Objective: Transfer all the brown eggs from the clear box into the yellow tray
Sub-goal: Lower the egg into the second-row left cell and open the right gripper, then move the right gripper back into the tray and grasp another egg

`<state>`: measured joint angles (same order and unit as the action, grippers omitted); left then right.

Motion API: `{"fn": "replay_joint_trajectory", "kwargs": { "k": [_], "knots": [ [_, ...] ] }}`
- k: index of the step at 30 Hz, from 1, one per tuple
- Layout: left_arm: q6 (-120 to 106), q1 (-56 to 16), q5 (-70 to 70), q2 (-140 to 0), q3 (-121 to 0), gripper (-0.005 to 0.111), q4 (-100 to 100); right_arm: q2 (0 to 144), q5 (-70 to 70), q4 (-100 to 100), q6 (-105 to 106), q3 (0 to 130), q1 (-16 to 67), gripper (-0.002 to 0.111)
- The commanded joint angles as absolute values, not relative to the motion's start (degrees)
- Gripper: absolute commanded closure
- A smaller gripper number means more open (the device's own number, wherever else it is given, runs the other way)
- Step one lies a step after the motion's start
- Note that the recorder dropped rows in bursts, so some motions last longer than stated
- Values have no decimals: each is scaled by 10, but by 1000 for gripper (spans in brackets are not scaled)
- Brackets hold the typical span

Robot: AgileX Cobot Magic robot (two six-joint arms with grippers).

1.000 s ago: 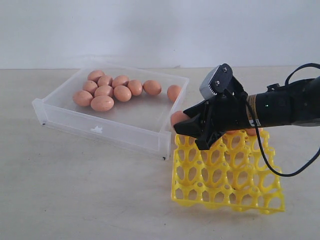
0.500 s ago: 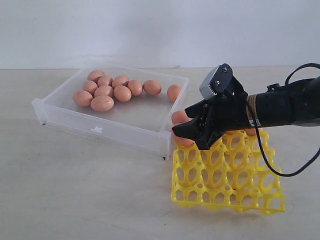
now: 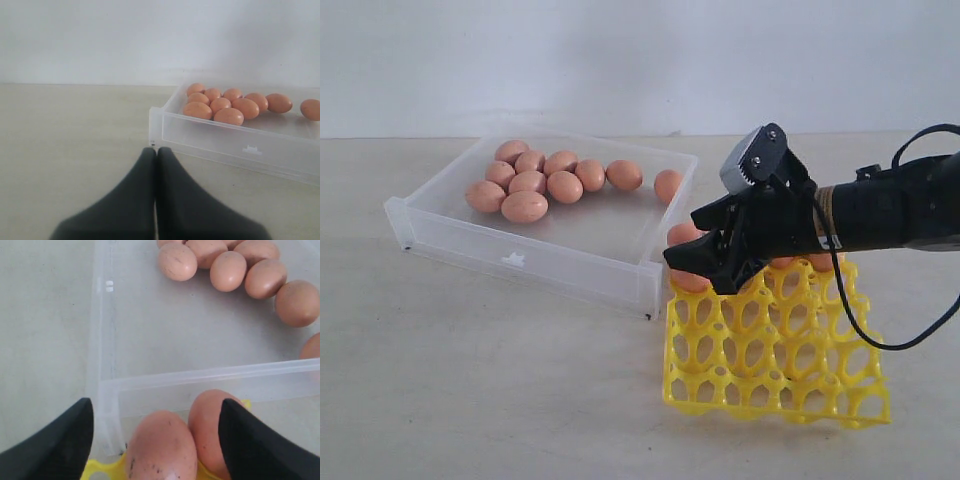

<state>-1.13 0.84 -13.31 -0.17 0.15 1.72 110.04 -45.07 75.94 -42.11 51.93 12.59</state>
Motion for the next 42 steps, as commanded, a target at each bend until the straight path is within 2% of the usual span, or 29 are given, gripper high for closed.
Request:
{"fn": "replay_joint_trajectory", "kwargs": {
  "k": [1,6,8,10,13,16,17,23,27,28,29,31,32,37,42],
  "knots": [
    [-12,6,-133,0,0,111,20,1057,-462,693,-416,522,126,41],
    [-12,6,-133,0,0,111,20,999,-510,560,-415,522,127,41],
    [-12,6,-133,0,0,111,20,984,-537,536,-417,522,136,45],
    [-12,6,-133,0,0,111,20,968,-541,524,-417,522,158,54],
    [-12,6,-133,0,0,111,20,954,-534,527,-417,535,207,76],
    [-12,6,-133,0,0,111,20,954,-494,527,-417,571,268,105],
    [-12,6,-133,0,0,111,20,954,-464,524,-417,590,293,108],
    [-12,6,-133,0,0,111,20,977,-191,501,-375,731,411,108],
    [-12,6,-133,0,0,111,20,1078,112,458,-449,911,446,109],
    [-12,6,-133,0,0,111,20,1127,242,346,-377,973,446,109],
    [-12,6,-133,0,0,111,20,1146,309,258,-279,1001,446,109],
    [-12,6,-133,0,0,111,20,1217,517,51,28,1104,446,109],
    [-12,6,-133,0,0,111,20,1248,595,14,65,1158,446,109],
    [-12,6,-133,0,0,111,20,1328,651,8,10,1267,445,109],
    [-12,6,-133,0,0,111,20,1366,651,87,-24,1274,445,109]
  ]
}}
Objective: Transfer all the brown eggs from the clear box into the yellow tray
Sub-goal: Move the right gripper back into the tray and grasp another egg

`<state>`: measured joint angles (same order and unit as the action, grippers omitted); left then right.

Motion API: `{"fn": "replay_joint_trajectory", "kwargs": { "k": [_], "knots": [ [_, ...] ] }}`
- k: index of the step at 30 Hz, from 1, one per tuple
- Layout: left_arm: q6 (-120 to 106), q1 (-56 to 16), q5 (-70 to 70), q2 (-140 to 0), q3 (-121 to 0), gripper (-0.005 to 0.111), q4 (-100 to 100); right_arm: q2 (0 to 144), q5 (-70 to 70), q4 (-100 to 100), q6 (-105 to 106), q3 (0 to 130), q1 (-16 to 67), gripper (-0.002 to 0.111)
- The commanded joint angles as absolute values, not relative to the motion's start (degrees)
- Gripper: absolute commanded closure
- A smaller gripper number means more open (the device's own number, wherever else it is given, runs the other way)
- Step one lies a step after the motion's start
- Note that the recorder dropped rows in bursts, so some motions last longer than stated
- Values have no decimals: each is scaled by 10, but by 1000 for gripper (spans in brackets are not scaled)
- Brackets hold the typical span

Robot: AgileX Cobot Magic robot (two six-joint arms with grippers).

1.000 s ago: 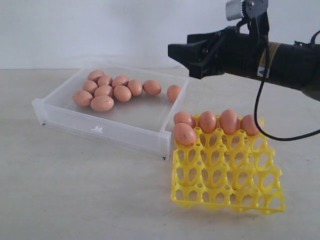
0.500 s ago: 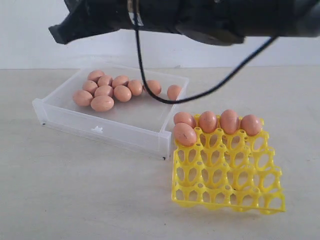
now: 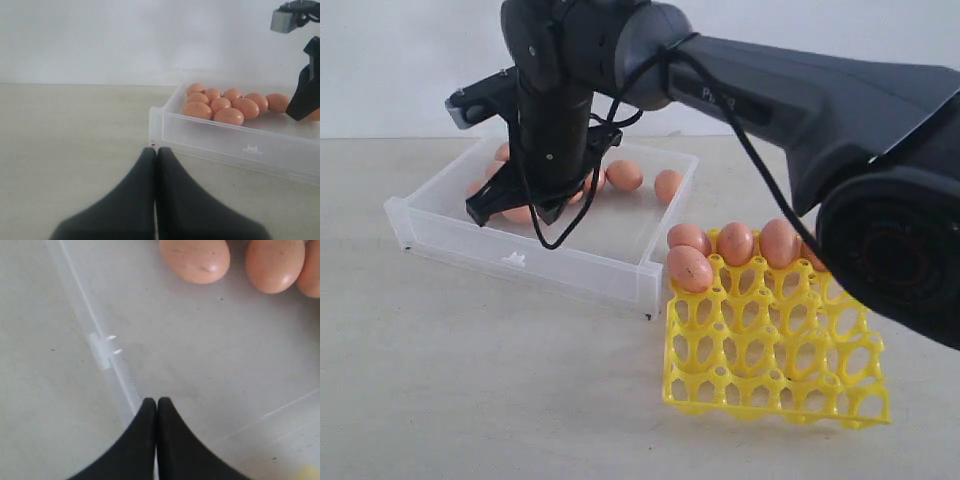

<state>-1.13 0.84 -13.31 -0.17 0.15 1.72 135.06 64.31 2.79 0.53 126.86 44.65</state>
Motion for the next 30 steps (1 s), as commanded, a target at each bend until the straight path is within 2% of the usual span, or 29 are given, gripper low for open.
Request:
{"fn": "replay_joint_trajectory", "kwargs": {
  "k": [1,5,11,19,30],
  "knots": [
    [-12,6,-133,0,0,111,20,1369,658,100,-31,1274,445,109],
    [-12,6,-133,0,0,111,20,1377,700,89,-7,1274,445,109],
    [-12,6,-133,0,0,111,20,1363,700,-99,49,1276,445,109],
    [-12,6,-133,0,0,111,20,1365,700,130,0,1276,445,109],
    [-12,6,-133,0,0,111,20,1365,635,186,-58,1276,445,109]
  ]
}}
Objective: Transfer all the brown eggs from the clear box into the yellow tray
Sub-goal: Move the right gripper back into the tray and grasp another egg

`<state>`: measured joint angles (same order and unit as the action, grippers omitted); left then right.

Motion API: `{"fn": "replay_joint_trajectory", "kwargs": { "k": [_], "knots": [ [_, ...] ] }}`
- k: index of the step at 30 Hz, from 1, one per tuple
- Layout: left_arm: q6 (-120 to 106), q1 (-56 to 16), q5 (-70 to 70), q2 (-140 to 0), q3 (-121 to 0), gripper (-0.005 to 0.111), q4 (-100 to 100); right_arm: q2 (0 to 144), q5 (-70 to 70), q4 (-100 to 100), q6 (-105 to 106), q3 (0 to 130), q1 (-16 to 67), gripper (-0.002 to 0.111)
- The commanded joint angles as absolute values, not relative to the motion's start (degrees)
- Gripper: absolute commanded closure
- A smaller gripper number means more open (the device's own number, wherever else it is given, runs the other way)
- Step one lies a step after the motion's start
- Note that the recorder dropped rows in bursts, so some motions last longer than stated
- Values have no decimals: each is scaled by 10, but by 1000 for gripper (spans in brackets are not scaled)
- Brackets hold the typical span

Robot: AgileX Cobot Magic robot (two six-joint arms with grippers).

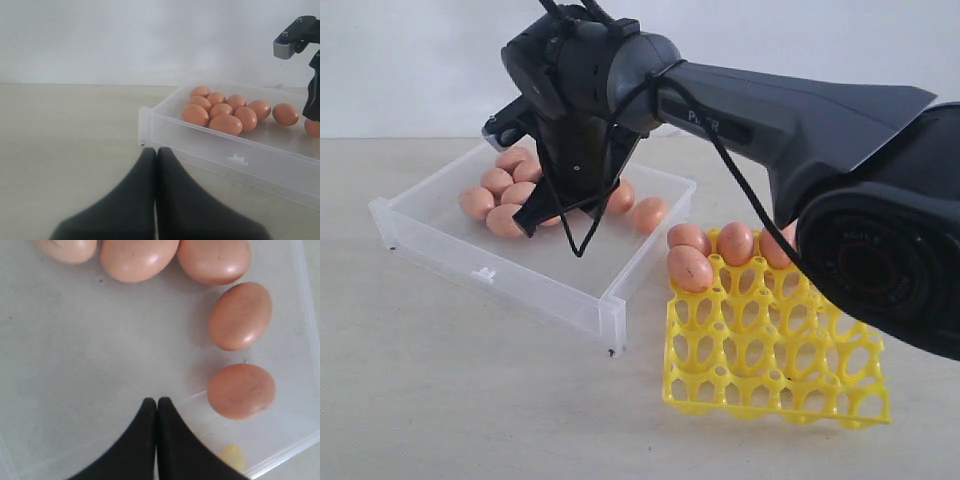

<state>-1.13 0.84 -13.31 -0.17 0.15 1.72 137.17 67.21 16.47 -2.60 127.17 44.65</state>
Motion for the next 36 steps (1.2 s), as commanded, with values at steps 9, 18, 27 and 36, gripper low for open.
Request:
{"fn": "replay_joint_trajectory", "kwargs": {
  "k": [9,18,27,36],
  "knots": [
    [-12,6,-133,0,0,111,20,1365,664,149,-199,1276,394,62],
    [-12,6,-133,0,0,111,20,1365,664,19,28,1276,350,56],
    [-12,6,-133,0,0,111,20,1367,616,87,170,1276,347,56],
    [-12,6,-133,0,0,111,20,1379,586,86,185,1276,346,55]
  ]
}}
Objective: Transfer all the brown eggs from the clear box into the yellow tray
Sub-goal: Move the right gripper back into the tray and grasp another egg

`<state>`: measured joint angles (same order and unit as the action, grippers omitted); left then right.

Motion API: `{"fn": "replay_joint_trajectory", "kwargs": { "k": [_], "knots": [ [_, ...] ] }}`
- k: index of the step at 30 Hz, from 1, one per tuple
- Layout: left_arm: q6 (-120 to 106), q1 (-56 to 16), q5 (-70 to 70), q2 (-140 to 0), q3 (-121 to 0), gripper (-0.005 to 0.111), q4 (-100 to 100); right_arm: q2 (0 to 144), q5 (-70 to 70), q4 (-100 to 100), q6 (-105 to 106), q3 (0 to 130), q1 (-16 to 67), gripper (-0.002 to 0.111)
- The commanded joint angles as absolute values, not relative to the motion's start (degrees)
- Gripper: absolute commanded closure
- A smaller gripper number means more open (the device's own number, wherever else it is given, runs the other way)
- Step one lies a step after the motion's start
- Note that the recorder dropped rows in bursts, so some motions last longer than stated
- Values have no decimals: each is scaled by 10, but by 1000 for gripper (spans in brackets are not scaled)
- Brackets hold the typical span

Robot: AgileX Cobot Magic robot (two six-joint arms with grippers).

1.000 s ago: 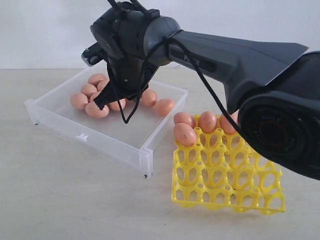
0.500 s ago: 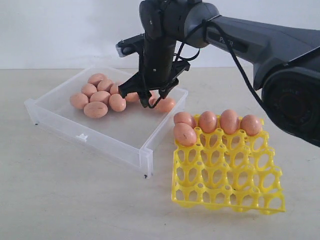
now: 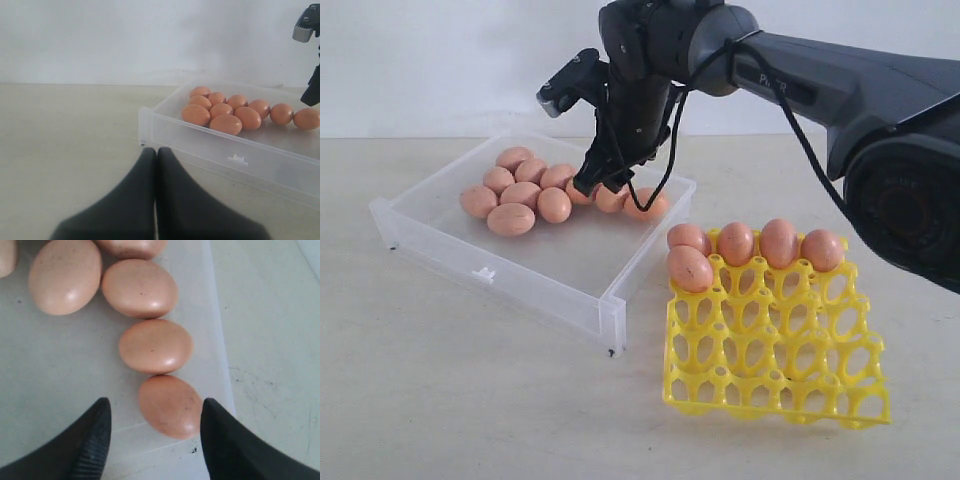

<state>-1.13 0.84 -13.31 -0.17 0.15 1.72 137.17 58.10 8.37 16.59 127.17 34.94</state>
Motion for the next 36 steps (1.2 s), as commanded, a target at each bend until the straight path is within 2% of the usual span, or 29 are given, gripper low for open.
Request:
{"fn": "replay_joint_trajectory", "kwargs": {
  "k": [1,10,16,36],
  "knots": [
    [-12,6,-133,0,0,111,20,1385,593,85,186,1276,346,55],
    [-12,6,-133,0,0,111,20,1406,609,47,278,1276,345,55],
    [-12,6,-133,0,0,111,20,1406,607,47,308,1276,345,31],
    [-12,6,-133,0,0,111,20,1441,572,114,308,1276,343,30]
  ]
}}
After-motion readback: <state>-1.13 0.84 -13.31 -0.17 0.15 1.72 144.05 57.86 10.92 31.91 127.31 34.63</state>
